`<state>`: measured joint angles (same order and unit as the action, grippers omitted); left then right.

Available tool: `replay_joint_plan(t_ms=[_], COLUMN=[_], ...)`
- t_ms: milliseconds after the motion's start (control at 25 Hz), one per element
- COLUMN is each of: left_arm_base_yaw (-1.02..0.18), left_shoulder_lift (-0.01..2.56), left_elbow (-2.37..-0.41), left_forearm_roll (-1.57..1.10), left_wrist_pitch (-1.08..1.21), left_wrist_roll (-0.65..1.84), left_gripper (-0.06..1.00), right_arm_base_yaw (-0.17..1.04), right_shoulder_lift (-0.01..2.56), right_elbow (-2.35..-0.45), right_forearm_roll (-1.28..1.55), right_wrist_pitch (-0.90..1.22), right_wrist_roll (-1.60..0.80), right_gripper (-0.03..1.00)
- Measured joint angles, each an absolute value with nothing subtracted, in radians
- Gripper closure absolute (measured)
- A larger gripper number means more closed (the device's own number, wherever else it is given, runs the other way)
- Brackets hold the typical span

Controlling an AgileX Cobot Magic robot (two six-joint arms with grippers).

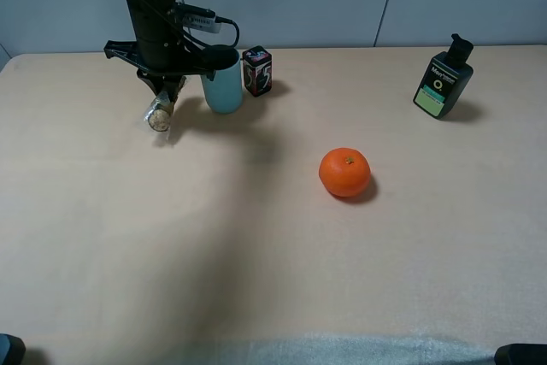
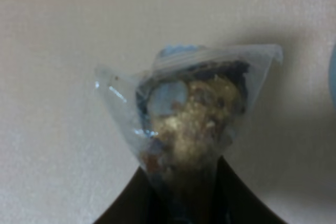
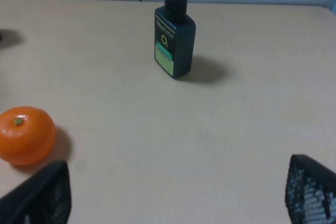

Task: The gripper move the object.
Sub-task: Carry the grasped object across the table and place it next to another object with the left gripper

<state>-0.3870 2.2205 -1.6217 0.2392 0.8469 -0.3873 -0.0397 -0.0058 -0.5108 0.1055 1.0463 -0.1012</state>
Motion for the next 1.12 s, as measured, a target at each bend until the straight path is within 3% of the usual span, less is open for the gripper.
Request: replay_joint_plan(t_ms=[400,720,1120], left_arm_base_yaw=[-0.387,-0.387,-0.387], left_shoulder_lift=[2.221,2.221,2.221], left_elbow=[-1.622,-1.622,-1.622], left_forearm_roll=[0.239,0.239,0.239], left_wrist_pitch=[0.827,0.830,0.857], left_wrist_roll=[-0.370,-0.369,-0.381], left_gripper=[0.74,0.44,0.27], right_arm_base_yaw=[-0.040,-0.040,-0.040], right_shoulder_lift=[-0.006,-0.006,-0.006], right_elbow=[-0.511,-0.511,-0.511], right_forearm_roll=[0.106,0.106,0.106], right_wrist_pitch=[1.046,1.046,1.046], right_wrist_roll=[-0.101,-0.101,-0.101], right_gripper=[0.35,0.35,0.35])
